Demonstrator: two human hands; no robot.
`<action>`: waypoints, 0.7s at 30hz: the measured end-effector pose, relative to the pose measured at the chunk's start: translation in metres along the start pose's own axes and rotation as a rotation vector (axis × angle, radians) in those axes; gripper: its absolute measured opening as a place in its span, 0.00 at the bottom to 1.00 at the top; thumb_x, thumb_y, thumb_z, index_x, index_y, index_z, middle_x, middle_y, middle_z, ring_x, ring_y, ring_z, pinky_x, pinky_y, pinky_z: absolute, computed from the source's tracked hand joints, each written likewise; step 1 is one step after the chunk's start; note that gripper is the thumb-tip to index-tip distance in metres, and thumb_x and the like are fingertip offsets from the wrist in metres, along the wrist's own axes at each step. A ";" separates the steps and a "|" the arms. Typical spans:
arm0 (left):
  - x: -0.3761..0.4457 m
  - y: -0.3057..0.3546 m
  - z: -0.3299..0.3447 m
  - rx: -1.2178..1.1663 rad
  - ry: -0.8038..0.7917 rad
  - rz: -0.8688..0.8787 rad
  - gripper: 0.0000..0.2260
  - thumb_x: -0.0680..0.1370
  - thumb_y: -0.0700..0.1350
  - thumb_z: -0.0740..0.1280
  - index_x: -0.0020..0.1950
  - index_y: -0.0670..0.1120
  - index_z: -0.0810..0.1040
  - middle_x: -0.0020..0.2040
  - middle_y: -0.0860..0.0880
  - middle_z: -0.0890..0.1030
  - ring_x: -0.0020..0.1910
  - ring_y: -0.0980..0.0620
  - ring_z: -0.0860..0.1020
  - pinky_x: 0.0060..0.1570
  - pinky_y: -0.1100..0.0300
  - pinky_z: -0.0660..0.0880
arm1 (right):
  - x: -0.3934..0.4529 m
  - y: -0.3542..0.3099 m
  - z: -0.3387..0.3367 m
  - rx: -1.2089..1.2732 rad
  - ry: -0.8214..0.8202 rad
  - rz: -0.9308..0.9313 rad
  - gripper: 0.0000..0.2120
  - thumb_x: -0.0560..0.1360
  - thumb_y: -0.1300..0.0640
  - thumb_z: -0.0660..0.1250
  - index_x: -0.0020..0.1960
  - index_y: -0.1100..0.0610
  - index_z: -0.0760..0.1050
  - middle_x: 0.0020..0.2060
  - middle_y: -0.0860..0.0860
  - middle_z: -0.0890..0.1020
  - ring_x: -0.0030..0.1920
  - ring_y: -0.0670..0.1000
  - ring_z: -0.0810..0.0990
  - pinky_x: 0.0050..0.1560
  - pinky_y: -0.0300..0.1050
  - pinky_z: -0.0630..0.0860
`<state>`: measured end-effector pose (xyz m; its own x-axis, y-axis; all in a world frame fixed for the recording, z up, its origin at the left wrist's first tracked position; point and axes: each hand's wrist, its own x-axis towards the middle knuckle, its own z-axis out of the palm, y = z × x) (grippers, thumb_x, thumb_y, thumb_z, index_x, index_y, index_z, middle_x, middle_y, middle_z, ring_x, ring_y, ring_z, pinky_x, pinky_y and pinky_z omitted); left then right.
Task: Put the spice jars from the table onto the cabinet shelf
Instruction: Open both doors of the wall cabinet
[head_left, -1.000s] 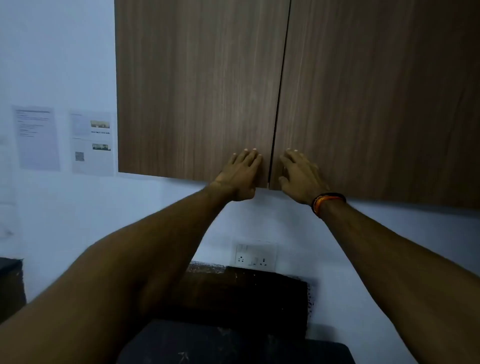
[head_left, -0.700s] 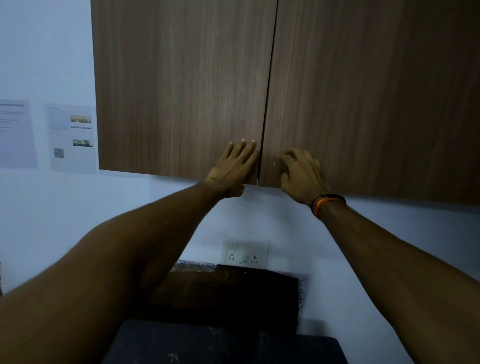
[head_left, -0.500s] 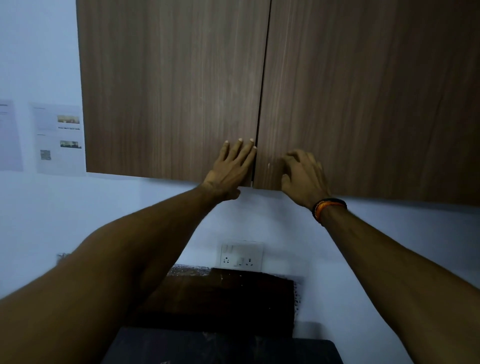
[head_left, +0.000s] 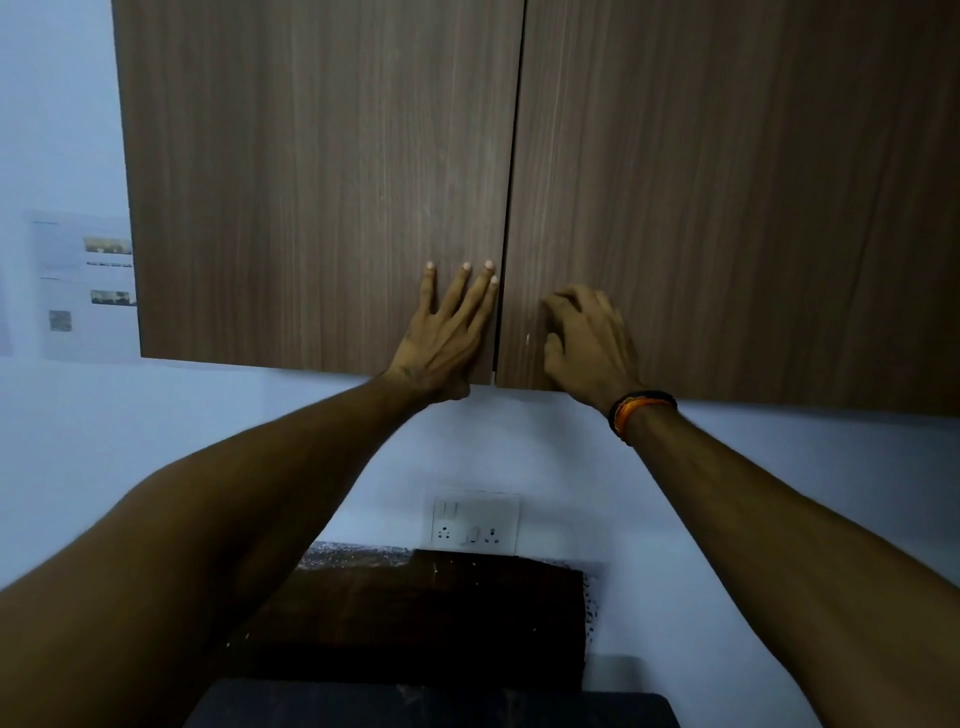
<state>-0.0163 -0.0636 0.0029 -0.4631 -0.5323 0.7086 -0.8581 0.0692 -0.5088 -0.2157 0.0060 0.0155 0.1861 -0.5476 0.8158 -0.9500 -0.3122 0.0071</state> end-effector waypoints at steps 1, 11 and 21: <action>-0.001 0.000 -0.001 -0.009 0.003 -0.002 0.66 0.60 0.68 0.75 0.80 0.38 0.38 0.80 0.36 0.40 0.79 0.34 0.42 0.72 0.29 0.48 | 0.004 -0.003 -0.002 0.012 0.016 -0.005 0.20 0.75 0.62 0.65 0.67 0.61 0.74 0.65 0.59 0.74 0.65 0.59 0.72 0.66 0.56 0.71; -0.034 0.001 -0.040 -0.100 0.046 0.006 0.66 0.60 0.64 0.78 0.80 0.39 0.37 0.80 0.36 0.38 0.79 0.34 0.40 0.69 0.25 0.49 | 0.060 -0.061 -0.032 0.532 -0.026 0.209 0.23 0.84 0.53 0.54 0.77 0.60 0.62 0.72 0.59 0.70 0.71 0.57 0.70 0.72 0.54 0.68; -0.071 -0.006 -0.068 -0.162 0.065 0.009 0.60 0.60 0.61 0.78 0.82 0.50 0.45 0.80 0.35 0.38 0.79 0.33 0.38 0.69 0.25 0.52 | 0.073 -0.111 -0.057 1.170 0.050 0.367 0.17 0.83 0.47 0.58 0.49 0.58 0.78 0.45 0.55 0.82 0.46 0.52 0.79 0.56 0.55 0.80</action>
<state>0.0063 0.0307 -0.0115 -0.4798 -0.4758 0.7371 -0.8759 0.2114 -0.4337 -0.1107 0.0446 0.1071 -0.0794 -0.7272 0.6818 -0.1413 -0.6688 -0.7299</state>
